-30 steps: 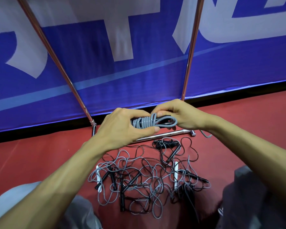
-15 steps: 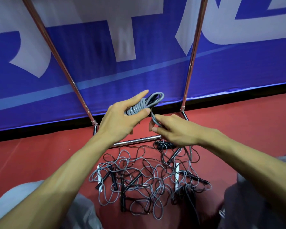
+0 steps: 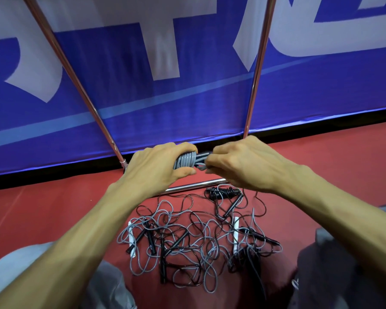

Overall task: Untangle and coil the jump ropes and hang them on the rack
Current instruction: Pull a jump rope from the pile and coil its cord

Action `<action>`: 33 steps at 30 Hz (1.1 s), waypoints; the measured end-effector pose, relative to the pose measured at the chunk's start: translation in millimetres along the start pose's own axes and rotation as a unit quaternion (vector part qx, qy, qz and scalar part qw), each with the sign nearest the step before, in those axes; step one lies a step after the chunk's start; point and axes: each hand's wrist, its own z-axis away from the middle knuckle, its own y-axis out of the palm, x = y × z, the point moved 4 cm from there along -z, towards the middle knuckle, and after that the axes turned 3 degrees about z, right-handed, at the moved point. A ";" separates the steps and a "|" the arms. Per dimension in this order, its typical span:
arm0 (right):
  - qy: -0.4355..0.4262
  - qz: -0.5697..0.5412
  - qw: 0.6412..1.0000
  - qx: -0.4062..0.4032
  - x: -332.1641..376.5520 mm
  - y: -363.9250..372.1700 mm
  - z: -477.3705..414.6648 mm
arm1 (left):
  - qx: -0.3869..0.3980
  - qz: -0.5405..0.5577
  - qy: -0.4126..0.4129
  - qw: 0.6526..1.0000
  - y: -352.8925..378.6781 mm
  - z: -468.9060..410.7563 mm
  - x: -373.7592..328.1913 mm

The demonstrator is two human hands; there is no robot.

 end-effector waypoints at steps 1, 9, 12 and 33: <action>0.003 0.003 1.000 -0.011 -1.2 -0.6 -1.0 | 0.009 -0.020 0.010 1.000 -0.3 0.9 -1.8; 0.088 -0.027 0.993 -0.075 -13.8 -6.5 -3.0 | -0.006 -0.109 0.052 0.993 -5.4 7.7 -17.6; 0.079 -0.030 0.994 -0.068 -13.9 -2.8 -2.4 | -0.011 -0.050 0.039 0.998 -5.9 12.4 -22.9; 0.214 -0.318 0.911 0.155 8.9 29.2 -2.5 | -0.127 0.425 -0.032 0.896 -0.1 7.9 -9.2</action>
